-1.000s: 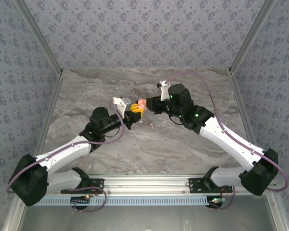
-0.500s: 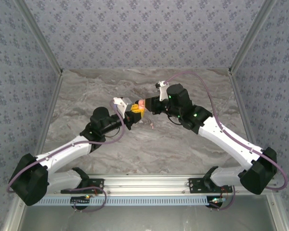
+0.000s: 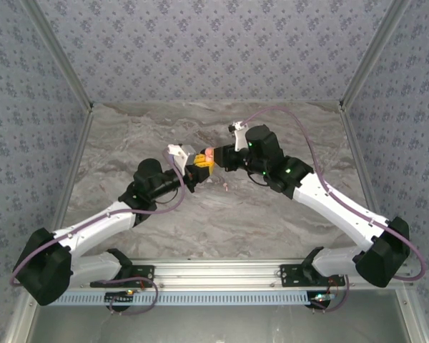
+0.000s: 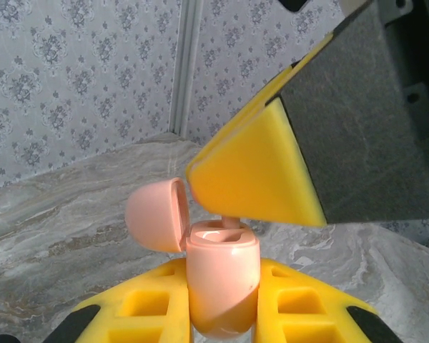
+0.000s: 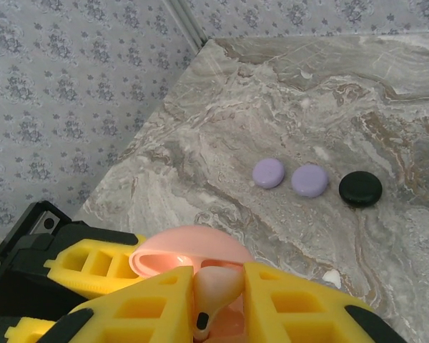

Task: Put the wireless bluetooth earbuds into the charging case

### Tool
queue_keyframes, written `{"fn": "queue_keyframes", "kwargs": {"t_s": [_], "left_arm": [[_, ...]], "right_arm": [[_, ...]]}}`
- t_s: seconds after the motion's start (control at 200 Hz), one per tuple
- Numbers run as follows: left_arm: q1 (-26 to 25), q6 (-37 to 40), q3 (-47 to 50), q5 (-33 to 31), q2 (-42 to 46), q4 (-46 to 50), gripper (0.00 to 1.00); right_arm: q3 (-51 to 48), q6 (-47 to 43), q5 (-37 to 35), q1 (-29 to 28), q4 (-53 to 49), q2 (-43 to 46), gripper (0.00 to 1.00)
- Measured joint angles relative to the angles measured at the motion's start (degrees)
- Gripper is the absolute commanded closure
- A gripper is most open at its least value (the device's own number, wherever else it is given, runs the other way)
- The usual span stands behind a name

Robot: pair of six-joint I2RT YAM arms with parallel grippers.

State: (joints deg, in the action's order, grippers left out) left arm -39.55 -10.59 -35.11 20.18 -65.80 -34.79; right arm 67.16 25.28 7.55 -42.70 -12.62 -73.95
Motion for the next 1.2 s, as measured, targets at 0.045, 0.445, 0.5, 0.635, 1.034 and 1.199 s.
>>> {"fn": "queue_keyframes", "kwargs": {"t_s": [0.045, 0.445, 0.5, 0.635, 1.034, 1.199], "left_arm": [[0.0, 0.0, 0.0, -0.1, 0.0, 0.0, 1.00], [0.0, -0.2, 0.0, -0.1, 0.0, 0.0, 0.99], [0.0, -0.2, 0.0, -0.1, 0.0, 0.0, 0.98], [0.0, 0.1, 0.0, -1.5, 0.3, 0.3, 0.98], [0.0, 2.8, 4.1, -12.1, 13.3, 8.6, 1.00], [0.0, 3.8, 5.8, -15.2, 18.5, 12.7, 1.00]], "right_arm": [[0.0, 0.0, 0.3, -0.1, 0.0, -0.2, 0.75], [0.0, 0.9, 3.4, 0.8, 0.0, -0.1, 0.49], [0.0, 1.1, 4.1, 1.3, -0.1, 0.4, 0.45], [0.0, 0.1, 4.9, 3.0, -0.7, 3.1, 0.38], [0.2, -3.1, 0.1, 8.6, -10.9, -3.7, 0.45], [2.4, -4.2, -2.8, 8.4, -16.3, -16.4, 0.48]]}}
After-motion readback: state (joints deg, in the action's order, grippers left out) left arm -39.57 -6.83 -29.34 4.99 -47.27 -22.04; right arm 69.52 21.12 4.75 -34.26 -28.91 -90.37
